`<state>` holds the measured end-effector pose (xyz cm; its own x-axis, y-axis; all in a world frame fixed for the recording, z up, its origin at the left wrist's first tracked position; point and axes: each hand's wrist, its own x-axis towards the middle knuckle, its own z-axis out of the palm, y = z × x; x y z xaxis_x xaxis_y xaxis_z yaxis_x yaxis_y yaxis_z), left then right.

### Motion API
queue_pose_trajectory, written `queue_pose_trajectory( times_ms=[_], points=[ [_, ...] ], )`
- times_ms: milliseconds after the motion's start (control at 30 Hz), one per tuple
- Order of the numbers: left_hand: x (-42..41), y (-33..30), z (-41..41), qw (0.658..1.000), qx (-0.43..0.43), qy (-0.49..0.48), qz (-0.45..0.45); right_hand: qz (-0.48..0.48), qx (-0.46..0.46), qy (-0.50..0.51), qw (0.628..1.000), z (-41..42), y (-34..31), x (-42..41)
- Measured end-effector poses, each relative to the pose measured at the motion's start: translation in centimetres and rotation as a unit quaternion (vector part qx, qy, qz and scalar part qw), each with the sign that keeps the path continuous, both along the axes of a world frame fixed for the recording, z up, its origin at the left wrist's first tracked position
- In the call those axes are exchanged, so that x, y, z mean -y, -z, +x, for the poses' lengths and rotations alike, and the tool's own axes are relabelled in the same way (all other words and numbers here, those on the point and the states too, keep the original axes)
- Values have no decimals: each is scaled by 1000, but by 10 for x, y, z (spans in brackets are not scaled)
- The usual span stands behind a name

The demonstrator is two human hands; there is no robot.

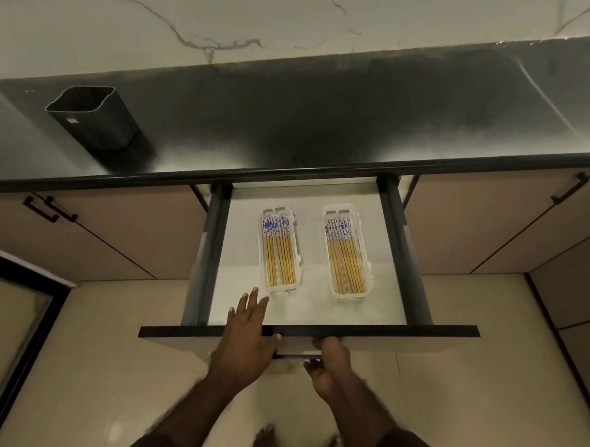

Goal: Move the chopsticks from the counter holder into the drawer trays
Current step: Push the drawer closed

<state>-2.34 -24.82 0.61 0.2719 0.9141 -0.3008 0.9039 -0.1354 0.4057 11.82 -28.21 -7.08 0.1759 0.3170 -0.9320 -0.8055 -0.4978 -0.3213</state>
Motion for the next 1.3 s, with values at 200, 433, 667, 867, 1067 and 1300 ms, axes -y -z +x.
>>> queue_pose_trajectory(
  times_ms=[200, 433, 667, 867, 1067, 1300],
  points=[
    [-7, 5, 10, 999, -10, 4, 32, 35, -2, -29, 999, 13, 1, -21],
    [-26, 8, 11, 999, -8, 9, 41, 56, -7, -34, 998, 23, -1, -55],
    [-61, 14, 4, 998, 9, 28, 52, 40, 35, -37, 998, 24, 3, -90],
    [-99, 21, -7, 993, 26, 77, 81, 33, 60, -6, 998, 24, 3, -121],
    [-136, 26, -18, 984, 28, 132, 120, 56, 69, 23, 996, 23, 5, -148],
    [-164, 28, -23, 987, 24, 115, 114, 79, 72, 0, 994, 29, 2, -176]
  ],
)
